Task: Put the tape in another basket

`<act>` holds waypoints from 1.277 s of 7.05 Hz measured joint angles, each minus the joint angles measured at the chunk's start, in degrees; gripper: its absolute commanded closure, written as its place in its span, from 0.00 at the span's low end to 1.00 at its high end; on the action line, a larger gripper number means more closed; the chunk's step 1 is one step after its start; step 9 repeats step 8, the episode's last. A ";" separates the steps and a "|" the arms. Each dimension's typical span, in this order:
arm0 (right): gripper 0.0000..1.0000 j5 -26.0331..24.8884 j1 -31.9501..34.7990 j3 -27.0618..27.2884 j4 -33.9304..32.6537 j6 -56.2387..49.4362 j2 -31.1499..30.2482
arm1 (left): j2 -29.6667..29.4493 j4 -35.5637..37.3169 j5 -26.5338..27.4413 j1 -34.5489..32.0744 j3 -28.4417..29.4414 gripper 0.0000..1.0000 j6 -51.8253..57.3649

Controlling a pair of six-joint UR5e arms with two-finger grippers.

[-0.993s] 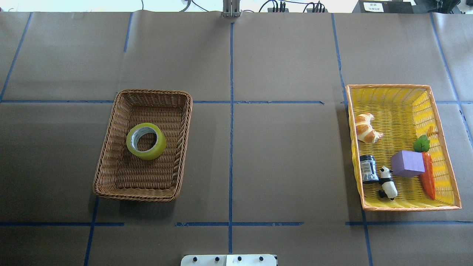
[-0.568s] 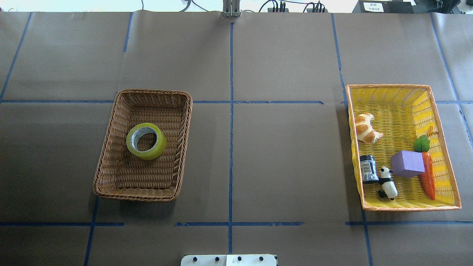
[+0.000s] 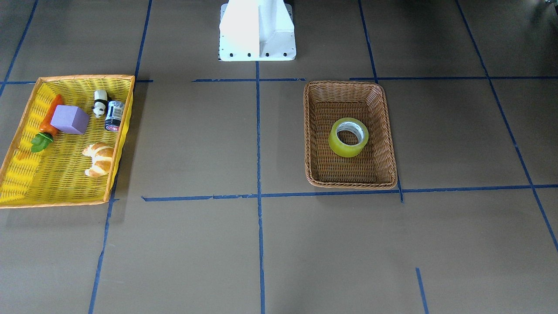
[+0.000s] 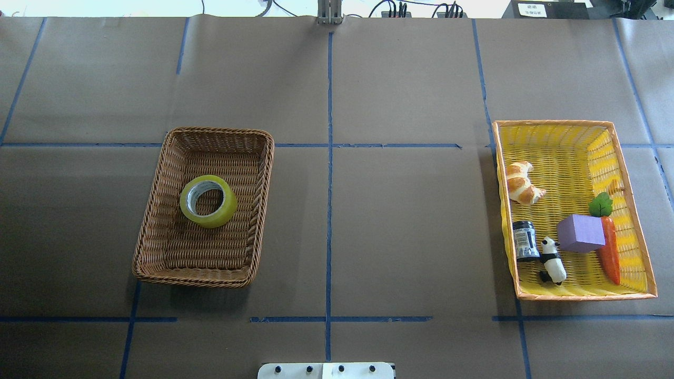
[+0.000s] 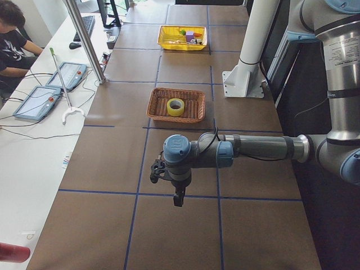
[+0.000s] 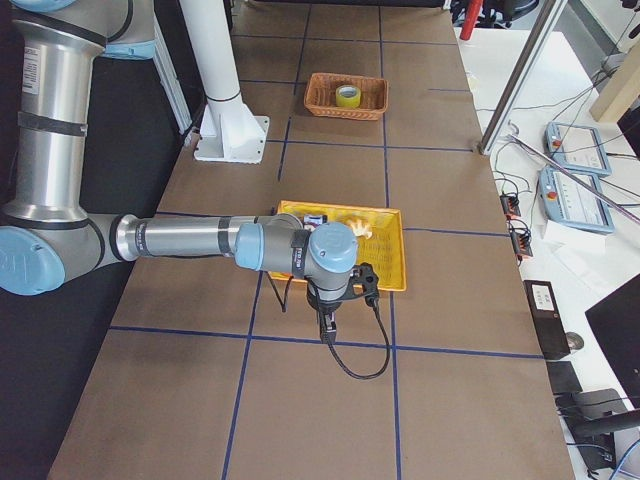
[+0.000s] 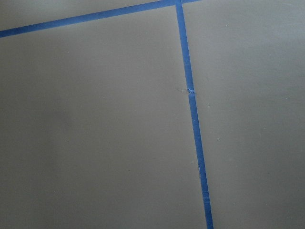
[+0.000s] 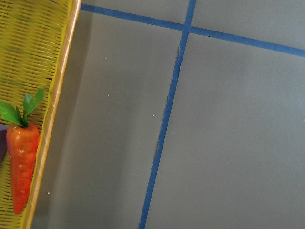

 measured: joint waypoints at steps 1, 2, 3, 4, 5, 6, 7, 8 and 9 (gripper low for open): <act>0.00 0.00 0.00 0.00 0.00 0.04 0.00 | 0.00 0.04 -0.03 0.00 0.02 0.00 0.00; 0.00 0.01 0.00 0.00 0.00 0.06 0.00 | 0.00 0.06 -0.04 0.00 0.05 0.00 0.00; 0.00 0.01 0.00 0.00 0.00 0.07 0.00 | 0.00 0.07 -0.05 0.00 0.08 0.00 0.00; 0.00 0.00 0.00 0.01 0.00 0.07 0.00 | 0.02 0.09 -0.05 0.00 0.18 0.00 0.00; 0.00 0.04 0.00 0.05 0.02 0.07 0.00 | 0.06 0.13 -0.05 0.00 0.30 0.00 0.00; 0.00 0.28 0.00 0.07 0.06 0.07 0.00 | 0.07 0.14 -0.05 0.00 0.32 0.00 0.00; 0.00 0.60 0.00 0.08 0.08 0.07 0.00 | 0.08 0.14 -0.05 0.00 0.34 0.00 0.00; 0.00 0.78 0.00 0.09 0.08 0.07 0.00 | 0.09 0.10 -0.05 0.00 0.38 0.00 0.00; 0.00 0.78 0.00 0.09 0.08 0.07 0.00 | 0.09 0.10 -0.05 0.00 0.38 0.00 0.00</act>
